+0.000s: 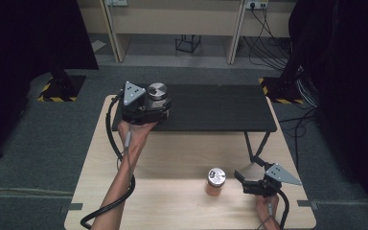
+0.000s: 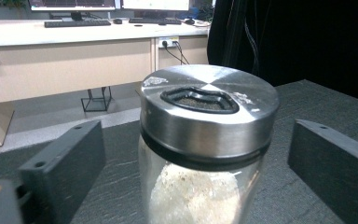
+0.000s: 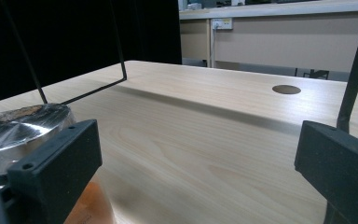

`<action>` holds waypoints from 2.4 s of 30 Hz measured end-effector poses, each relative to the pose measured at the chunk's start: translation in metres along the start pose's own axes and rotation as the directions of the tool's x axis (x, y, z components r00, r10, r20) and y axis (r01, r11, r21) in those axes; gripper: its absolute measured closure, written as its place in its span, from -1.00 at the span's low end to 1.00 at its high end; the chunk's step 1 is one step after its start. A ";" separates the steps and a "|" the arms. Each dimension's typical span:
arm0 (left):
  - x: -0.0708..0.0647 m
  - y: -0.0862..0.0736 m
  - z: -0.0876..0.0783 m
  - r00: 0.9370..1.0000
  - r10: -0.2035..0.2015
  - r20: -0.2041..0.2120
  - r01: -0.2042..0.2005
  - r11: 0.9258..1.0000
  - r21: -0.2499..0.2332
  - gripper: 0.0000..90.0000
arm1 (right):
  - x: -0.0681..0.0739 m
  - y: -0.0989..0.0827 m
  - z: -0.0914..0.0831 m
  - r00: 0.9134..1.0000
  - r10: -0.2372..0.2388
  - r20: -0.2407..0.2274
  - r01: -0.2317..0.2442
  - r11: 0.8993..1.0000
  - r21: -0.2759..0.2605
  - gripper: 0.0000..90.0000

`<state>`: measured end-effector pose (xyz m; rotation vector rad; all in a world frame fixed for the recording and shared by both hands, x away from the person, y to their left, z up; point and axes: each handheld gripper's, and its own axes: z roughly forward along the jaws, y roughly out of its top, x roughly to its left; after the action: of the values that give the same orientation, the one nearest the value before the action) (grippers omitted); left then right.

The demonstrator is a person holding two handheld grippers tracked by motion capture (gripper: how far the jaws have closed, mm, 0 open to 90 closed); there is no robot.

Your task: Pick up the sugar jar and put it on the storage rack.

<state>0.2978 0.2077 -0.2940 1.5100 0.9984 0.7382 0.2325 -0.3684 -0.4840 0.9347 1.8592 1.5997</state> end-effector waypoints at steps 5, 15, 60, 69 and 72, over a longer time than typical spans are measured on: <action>0.000 -0.001 -0.007 1.000 0.014 0.019 -0.013 1.000 -0.006 -0.96 | 0.000 0.000 -0.001 1.000 0.000 0.001 0.000 1.000 -0.002 -0.98; -0.003 -0.032 -0.038 0.998 0.011 0.066 -0.007 0.998 -0.063 -0.96 | 0.000 0.000 -0.001 1.000 -0.001 0.002 0.001 1.000 -0.004 -0.98; -0.006 -0.241 -0.070 0.988 0.068 0.138 -0.060 0.996 -0.059 -0.93 | 0.002 0.000 -0.001 1.000 -0.009 -0.001 0.009 1.000 -0.001 -0.99; -0.005 -0.251 -0.071 0.991 0.066 0.121 -0.061 0.997 -0.048 -0.93 | 0.002 0.001 -0.003 1.000 -0.011 -0.001 0.011 1.000 -0.007 -0.99; -0.005 -0.250 -0.069 0.990 0.070 0.125 -0.065 0.997 -0.039 -0.93 | 0.003 0.001 -0.003 1.000 -0.012 -0.003 0.012 1.000 -0.006 -0.99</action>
<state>0.1866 0.2382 -0.5265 1.5463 0.8393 0.6957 0.2288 -0.3676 -0.4827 0.9179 1.8580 1.5991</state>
